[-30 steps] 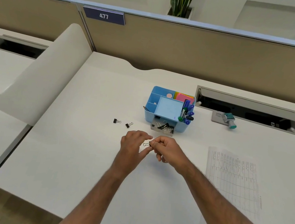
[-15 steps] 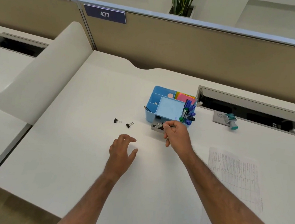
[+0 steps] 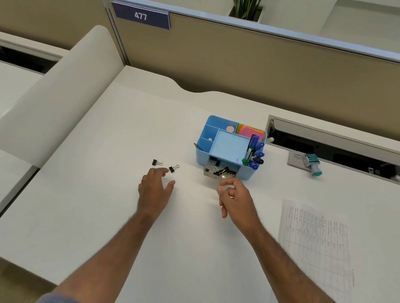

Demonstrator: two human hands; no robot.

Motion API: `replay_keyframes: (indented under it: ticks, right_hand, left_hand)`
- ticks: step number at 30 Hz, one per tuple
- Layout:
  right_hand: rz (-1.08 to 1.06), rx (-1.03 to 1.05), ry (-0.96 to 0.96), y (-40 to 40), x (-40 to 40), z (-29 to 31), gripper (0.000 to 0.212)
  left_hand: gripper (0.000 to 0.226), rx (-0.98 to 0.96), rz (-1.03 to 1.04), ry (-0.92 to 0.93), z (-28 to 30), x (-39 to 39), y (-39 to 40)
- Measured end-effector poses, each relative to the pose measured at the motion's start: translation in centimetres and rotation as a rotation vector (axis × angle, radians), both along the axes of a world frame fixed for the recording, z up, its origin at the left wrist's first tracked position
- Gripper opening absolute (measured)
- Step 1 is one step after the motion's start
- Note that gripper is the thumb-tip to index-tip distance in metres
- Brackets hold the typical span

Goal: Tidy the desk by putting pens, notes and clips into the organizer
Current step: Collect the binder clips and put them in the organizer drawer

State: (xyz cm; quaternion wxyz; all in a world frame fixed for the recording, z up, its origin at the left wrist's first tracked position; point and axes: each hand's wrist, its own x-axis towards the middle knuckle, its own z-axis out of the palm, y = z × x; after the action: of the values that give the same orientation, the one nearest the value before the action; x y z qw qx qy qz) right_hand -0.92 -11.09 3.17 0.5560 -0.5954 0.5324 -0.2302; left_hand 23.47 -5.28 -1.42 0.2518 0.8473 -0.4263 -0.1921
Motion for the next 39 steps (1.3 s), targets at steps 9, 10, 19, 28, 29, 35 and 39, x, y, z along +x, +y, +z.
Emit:
replay_keyframes:
  ticks: [9, 10, 19, 28, 29, 35, 39]
  right_hand:
    - [0.069, 0.045, 0.026, 0.5, -0.4, -1.2, 0.006]
    - [0.075, 0.05, 0.029, 0.6, -0.5, -1.3, 0.007]
    - [0.134, 0.089, 0.038, 0.8, -0.6, -2.2, 0.009]
    - [0.151, 0.111, 0.031, 1.1, -0.2, -2.1, 0.013]
    - [0.152, 0.114, 0.028, 1.1, -0.1, -2.1, 0.014]
    - [0.138, 0.129, -0.021, 1.3, 0.8, -1.4, 0.021]
    - [0.123, 0.142, -0.05, 1.3, 1.5, -0.5, 0.023]
  left_hand:
    - [0.042, 0.159, -0.046, -0.052, 0.4, 0.9, -4.1]
    - [0.039, 0.162, -0.053, -0.065, 0.3, 0.9, -4.1]
    - [0.02, 0.137, -0.083, -0.141, 0.0, 0.9, -3.5]
    - [0.014, 0.015, -0.129, -0.163, 0.7, -0.7, -0.3]
    - [0.013, -0.019, -0.138, -0.178, 0.9, -1.0, 0.2]
    - [0.013, -0.141, -0.24, -0.142, 2.8, -2.9, 2.3]
    - [0.014, -0.183, -0.325, -0.16, 3.8, -4.4, 3.1]
